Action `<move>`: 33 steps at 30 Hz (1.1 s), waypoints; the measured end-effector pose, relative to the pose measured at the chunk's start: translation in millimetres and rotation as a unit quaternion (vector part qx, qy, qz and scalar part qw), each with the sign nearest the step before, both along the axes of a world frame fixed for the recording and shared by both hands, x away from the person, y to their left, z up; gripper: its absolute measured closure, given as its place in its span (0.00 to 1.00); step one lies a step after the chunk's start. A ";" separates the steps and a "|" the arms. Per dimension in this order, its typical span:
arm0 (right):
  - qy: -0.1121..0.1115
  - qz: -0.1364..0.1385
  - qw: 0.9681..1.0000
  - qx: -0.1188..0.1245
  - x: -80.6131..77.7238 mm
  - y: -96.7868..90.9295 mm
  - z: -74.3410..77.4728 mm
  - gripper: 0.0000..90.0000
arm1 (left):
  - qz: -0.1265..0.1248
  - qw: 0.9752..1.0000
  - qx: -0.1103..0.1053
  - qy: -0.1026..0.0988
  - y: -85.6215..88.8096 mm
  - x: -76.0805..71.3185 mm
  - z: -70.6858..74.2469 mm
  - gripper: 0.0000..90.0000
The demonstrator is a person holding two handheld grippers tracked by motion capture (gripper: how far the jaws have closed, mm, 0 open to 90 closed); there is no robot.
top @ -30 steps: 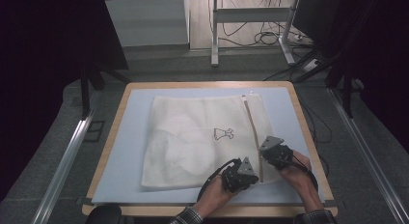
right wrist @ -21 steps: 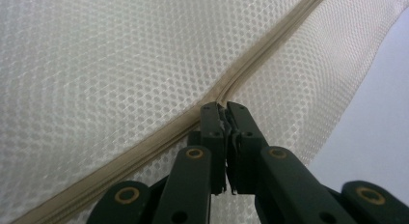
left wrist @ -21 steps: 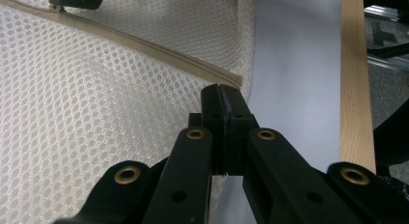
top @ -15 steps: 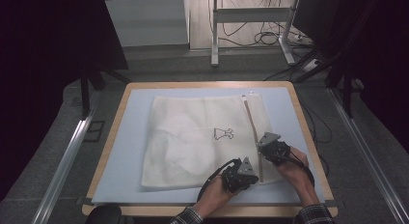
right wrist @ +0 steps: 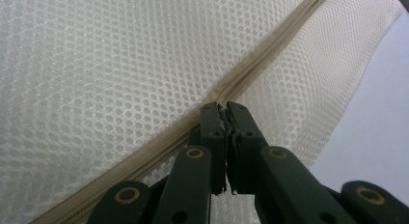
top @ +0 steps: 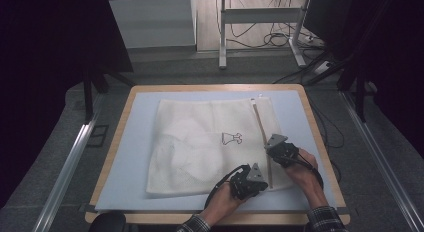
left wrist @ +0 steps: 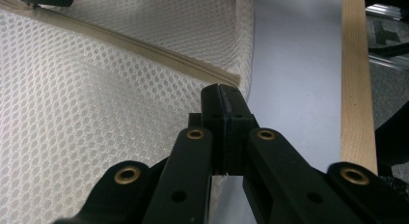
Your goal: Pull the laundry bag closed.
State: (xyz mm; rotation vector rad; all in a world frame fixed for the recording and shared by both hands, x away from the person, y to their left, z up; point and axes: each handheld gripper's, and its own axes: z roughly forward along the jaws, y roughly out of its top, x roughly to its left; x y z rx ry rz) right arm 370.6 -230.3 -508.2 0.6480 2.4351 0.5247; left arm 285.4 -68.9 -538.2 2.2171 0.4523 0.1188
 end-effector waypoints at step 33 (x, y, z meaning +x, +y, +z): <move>-0.011 -0.003 1.000 -0.016 33.3 4.4 -0.4 0.95 | -0.003 1.000 0.002 0.003 0.8 1.2 0.4 1.00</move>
